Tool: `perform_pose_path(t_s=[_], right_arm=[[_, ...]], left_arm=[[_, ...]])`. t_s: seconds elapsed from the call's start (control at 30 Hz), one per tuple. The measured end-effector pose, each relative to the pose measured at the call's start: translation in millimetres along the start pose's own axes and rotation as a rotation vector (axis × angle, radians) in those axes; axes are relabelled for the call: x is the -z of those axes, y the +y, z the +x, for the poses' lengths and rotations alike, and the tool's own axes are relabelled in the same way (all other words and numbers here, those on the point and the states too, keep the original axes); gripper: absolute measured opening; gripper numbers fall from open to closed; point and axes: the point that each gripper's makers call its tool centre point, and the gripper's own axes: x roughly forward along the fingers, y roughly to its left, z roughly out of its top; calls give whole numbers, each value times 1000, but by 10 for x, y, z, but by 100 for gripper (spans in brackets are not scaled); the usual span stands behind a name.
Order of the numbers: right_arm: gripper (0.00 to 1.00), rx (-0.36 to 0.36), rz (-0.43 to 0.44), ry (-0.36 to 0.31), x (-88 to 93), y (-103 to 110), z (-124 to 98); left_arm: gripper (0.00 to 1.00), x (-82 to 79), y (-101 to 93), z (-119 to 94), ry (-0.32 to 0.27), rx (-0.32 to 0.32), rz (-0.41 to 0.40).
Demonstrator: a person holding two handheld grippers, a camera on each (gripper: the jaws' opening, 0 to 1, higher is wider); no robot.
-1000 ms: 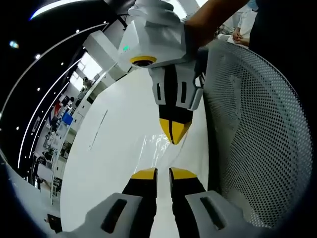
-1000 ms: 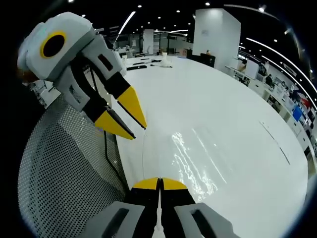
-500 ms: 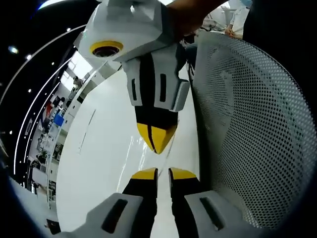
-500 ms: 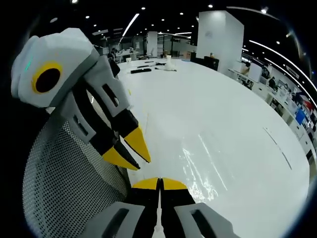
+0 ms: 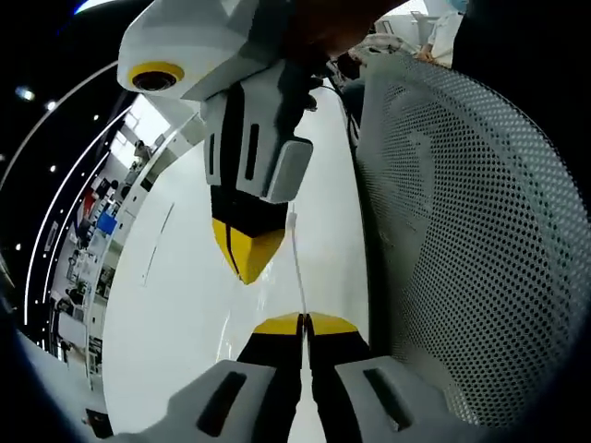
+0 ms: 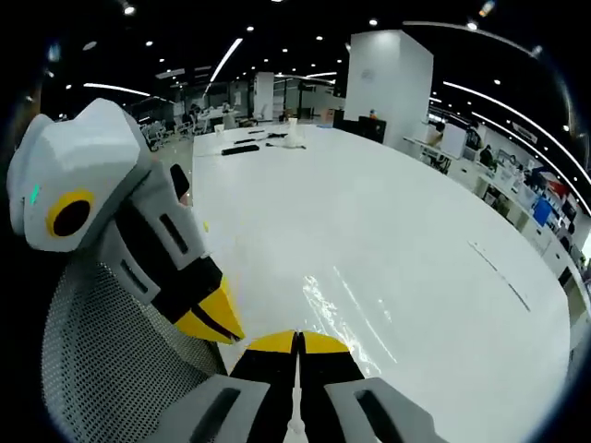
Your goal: Open the resealable bag by pulling the two sides of the seal apart until the entire bag opening is separated and visibly accessible.
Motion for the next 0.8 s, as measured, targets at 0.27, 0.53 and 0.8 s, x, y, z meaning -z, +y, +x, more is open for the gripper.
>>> perform_pose_path(t_s=[0.27,0.53,0.8], right_arm=[[0,36,41,-38,-80,-85,-19],[0,115,40,-109,-291,-216,-111],[0,199,-41,-179,-581,-325,-276]], left_arm=[[0,8,-55,-12,-17,9,-47],[0,-17,0,-53,-16,-16,-34],[0,-193,174,-91,-48,-62,-22]])
